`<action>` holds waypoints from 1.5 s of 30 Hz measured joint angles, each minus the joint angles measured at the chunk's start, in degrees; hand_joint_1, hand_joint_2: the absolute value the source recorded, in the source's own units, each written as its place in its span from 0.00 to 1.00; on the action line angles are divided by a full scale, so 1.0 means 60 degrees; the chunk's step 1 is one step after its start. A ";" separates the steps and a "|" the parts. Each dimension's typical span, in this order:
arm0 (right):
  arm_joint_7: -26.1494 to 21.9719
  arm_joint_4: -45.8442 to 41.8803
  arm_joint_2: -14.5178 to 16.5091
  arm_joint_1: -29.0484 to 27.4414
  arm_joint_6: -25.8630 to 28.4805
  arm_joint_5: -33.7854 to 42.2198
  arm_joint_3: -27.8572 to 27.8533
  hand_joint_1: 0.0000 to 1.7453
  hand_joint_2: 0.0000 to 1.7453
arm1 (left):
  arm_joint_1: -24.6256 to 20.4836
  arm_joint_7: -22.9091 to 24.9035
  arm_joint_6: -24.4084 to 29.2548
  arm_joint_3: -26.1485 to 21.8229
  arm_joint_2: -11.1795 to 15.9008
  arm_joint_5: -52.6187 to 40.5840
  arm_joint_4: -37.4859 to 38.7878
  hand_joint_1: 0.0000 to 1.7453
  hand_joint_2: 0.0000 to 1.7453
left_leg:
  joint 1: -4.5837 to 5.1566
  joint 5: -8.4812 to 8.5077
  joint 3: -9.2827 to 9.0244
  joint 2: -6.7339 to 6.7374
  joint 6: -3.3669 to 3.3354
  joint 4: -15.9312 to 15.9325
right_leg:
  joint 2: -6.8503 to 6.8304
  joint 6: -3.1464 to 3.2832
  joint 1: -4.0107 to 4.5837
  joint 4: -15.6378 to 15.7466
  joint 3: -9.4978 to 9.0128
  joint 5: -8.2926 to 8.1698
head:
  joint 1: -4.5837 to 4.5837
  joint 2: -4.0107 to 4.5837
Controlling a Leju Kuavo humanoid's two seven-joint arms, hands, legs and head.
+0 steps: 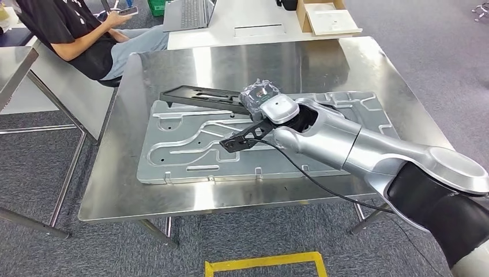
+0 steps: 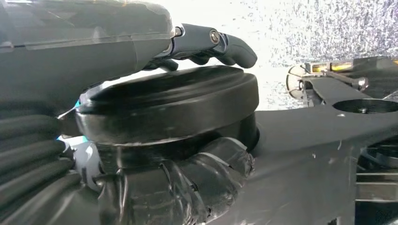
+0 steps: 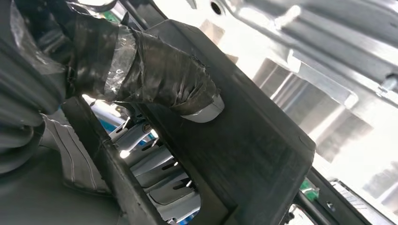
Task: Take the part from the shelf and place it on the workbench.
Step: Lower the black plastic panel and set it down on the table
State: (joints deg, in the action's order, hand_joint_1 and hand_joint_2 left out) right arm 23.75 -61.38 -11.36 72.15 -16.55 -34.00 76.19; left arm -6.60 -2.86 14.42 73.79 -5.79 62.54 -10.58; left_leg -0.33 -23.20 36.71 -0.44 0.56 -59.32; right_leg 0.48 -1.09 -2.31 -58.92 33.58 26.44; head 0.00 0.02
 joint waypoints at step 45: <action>-0.0037 0.0234 0.0027 -0.0241 -0.0076 -0.0099 0.0027 0.00 0.00 | 0.0083 -0.0516 -0.0083 0.0000 -0.0015 0.0168 -0.0004 0.00 0.00 | 0.0120 -0.0271 -0.0322 0.0006 -0.0446 0.0140 | -0.0045 -0.0020 0.0218 -0.0414 0.0470 -0.0233 | -0.0023 -0.0002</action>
State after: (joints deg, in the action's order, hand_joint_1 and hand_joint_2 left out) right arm 23.53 -59.98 -11.20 70.71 -17.01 -34.59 76.35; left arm -6.10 -5.96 13.92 73.79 -5.88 63.55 -10.60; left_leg 0.39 -24.83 34.78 -0.40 -2.11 -58.48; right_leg 0.21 -1.21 -1.00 -61.41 36.40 25.04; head -0.14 0.01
